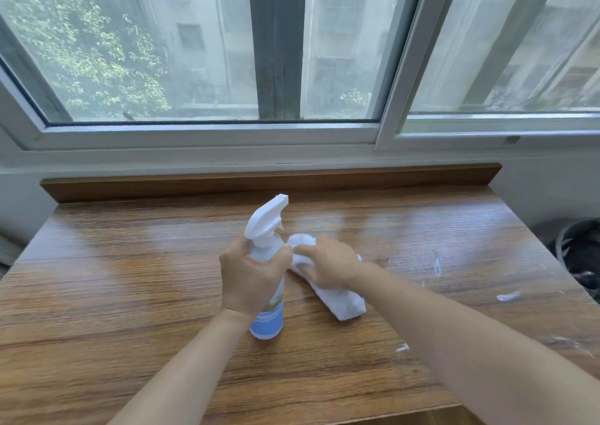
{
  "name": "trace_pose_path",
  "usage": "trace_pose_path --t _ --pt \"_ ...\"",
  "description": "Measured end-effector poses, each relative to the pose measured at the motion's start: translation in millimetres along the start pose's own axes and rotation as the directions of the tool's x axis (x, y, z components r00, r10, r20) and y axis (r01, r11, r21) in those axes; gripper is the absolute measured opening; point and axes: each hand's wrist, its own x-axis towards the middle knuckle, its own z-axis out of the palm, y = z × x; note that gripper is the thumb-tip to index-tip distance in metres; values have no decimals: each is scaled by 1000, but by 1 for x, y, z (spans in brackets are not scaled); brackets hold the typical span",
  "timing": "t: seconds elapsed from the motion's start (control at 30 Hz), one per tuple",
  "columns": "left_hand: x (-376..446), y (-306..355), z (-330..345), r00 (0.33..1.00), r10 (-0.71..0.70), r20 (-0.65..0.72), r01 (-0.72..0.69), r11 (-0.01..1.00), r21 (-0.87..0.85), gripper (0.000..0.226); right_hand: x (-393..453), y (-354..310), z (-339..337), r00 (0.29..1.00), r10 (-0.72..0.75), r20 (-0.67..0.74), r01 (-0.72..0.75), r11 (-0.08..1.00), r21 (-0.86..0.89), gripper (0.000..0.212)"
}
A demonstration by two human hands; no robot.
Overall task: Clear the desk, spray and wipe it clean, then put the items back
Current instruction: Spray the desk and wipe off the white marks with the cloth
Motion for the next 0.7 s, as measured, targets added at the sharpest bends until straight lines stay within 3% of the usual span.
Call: trace_pose_path --t 0.1,0.17,0.3,0.4,0.5,0.7 --pt "0 -2 -2 1000 -26 -16 26 1000 -8 24 -45 -17 5 978 -207 38 204 977 67 35" --pt "-2 0 -2 1000 -9 -10 9 1000 -4 25 -56 -16 3 969 -245 27 243 968 67 35" --pt "-5 3 -4 999 46 9 -46 999 0 27 -29 -3 -7 998 13 -66 -12 1000 17 43" --pt "-6 4 -5 999 37 4 -37 999 -5 25 1 -7 -3 952 279 -127 -277 960 33 40" --pt "-6 7 -4 999 38 -17 -38 999 12 25 9 -25 7 914 362 -183 -377 924 -58 39" --pt "-6 4 0 999 48 4 -48 998 49 32 -38 -30 20 978 129 -162 -130 991 1 39"
